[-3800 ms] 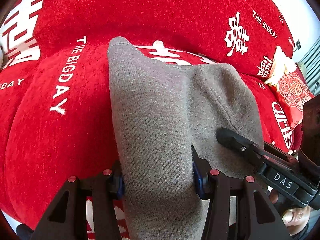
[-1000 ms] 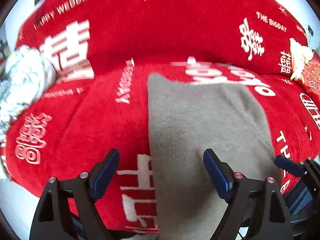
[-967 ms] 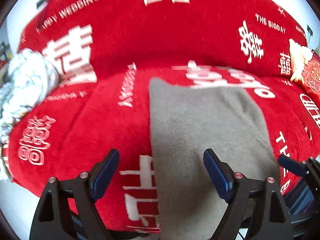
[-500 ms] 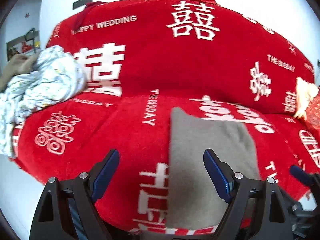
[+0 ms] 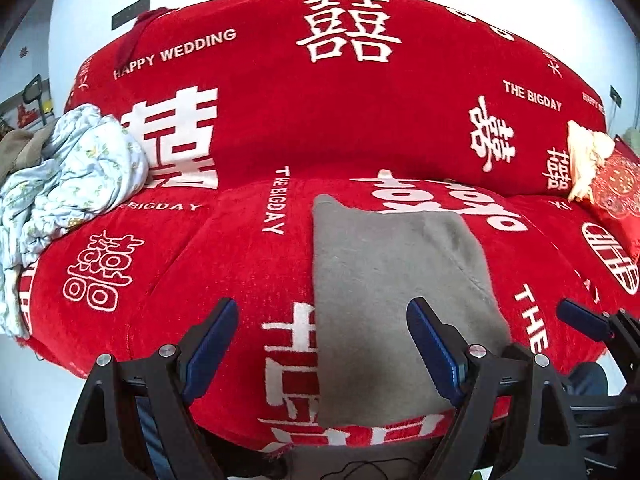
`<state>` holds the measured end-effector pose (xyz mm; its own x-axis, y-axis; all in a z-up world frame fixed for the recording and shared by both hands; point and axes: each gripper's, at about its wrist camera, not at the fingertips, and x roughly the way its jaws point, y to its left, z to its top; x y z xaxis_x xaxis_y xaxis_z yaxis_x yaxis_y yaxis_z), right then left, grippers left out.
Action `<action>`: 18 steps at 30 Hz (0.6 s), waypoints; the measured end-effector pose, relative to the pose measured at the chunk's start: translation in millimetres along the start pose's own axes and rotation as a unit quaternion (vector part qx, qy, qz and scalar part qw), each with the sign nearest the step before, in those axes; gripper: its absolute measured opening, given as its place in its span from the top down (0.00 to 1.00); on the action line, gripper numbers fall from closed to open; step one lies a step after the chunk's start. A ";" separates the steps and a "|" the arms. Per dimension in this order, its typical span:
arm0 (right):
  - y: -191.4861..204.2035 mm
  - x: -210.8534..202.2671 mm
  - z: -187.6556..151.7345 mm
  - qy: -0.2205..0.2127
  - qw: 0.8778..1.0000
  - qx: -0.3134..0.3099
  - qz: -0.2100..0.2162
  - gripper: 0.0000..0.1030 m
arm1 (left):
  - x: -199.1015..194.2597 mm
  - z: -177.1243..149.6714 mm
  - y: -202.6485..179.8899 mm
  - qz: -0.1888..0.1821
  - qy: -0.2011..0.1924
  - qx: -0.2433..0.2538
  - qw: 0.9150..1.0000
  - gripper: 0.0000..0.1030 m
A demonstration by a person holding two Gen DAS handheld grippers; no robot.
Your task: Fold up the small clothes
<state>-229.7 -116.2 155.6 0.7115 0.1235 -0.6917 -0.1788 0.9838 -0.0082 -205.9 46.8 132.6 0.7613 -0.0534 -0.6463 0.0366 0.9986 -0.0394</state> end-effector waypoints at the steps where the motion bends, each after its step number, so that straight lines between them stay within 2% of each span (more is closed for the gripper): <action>1: 0.9 -0.4 -1.0 0.001 1.000 -0.001 -0.001 0.22 | -0.3 -1.0 -1.6 -0.003 0.001 0.002 1.000 0.16; 11: -0.8 1.0 -6.6 0.009 1.000 0.004 -0.002 0.22 | -0.2 -9.3 -11.2 -0.016 0.010 0.012 1.000 0.16; 18: 1.0 1.6 -8.7 0.012 1.000 0.003 -0.004 0.22 | 1.2 -13.1 -10.8 -0.010 0.015 0.007 1.000 0.16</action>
<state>-234.7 -116.1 148.2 0.6972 0.1119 -0.7080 -0.1686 0.9856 -0.0103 -213.8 35.9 122.3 0.7408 -0.0736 -0.6677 0.0609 0.9972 -0.0424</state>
